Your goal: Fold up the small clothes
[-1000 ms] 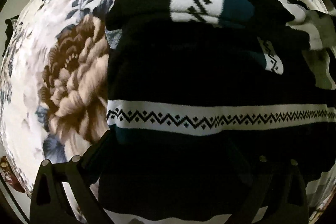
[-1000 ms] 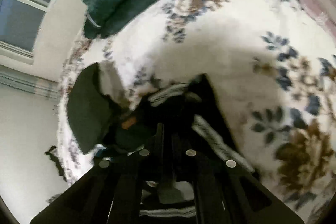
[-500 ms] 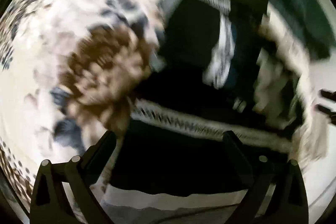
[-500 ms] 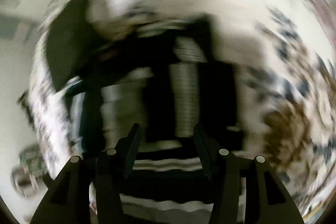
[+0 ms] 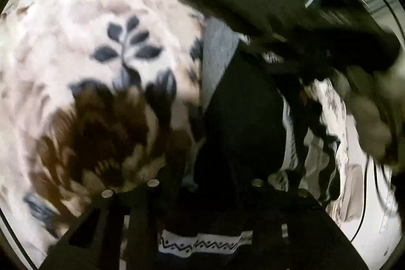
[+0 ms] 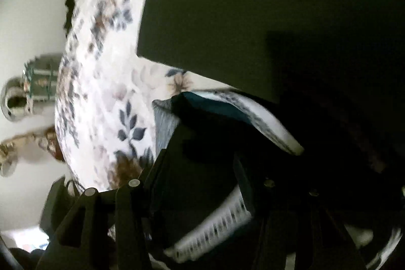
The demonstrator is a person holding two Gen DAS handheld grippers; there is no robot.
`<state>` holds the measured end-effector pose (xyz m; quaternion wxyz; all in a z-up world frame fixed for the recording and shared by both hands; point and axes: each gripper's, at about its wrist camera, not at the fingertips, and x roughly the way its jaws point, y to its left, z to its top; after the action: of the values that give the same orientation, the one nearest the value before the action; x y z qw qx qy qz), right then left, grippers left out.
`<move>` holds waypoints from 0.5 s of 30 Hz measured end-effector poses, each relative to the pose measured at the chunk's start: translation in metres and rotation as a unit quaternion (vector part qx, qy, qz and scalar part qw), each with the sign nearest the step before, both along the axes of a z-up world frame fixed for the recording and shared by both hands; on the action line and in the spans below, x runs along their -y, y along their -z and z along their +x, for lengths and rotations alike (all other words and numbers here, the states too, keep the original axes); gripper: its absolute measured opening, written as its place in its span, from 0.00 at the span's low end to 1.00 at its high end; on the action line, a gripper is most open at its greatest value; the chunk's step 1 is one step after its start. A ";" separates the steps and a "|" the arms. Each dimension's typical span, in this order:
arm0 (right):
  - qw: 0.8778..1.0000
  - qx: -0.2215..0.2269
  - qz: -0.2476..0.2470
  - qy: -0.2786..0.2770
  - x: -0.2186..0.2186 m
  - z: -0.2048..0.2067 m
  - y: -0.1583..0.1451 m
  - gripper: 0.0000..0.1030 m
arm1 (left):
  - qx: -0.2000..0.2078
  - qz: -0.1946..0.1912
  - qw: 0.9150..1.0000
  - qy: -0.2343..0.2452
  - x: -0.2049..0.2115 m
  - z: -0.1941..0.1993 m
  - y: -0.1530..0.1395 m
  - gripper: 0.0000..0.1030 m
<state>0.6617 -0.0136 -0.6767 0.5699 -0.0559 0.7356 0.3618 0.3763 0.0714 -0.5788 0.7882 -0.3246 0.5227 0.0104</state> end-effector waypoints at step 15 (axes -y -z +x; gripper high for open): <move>0.995 0.038 0.004 0.088 0.001 0.033 -0.002 0.06 | 0.023 -0.056 0.998 -0.016 -0.023 -0.019 -0.004 0.14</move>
<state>0.6948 -0.0150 -0.6745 0.6275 -0.0024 0.7141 0.3102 0.3576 0.0942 -0.5750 0.7804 -0.3769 0.4987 -0.0135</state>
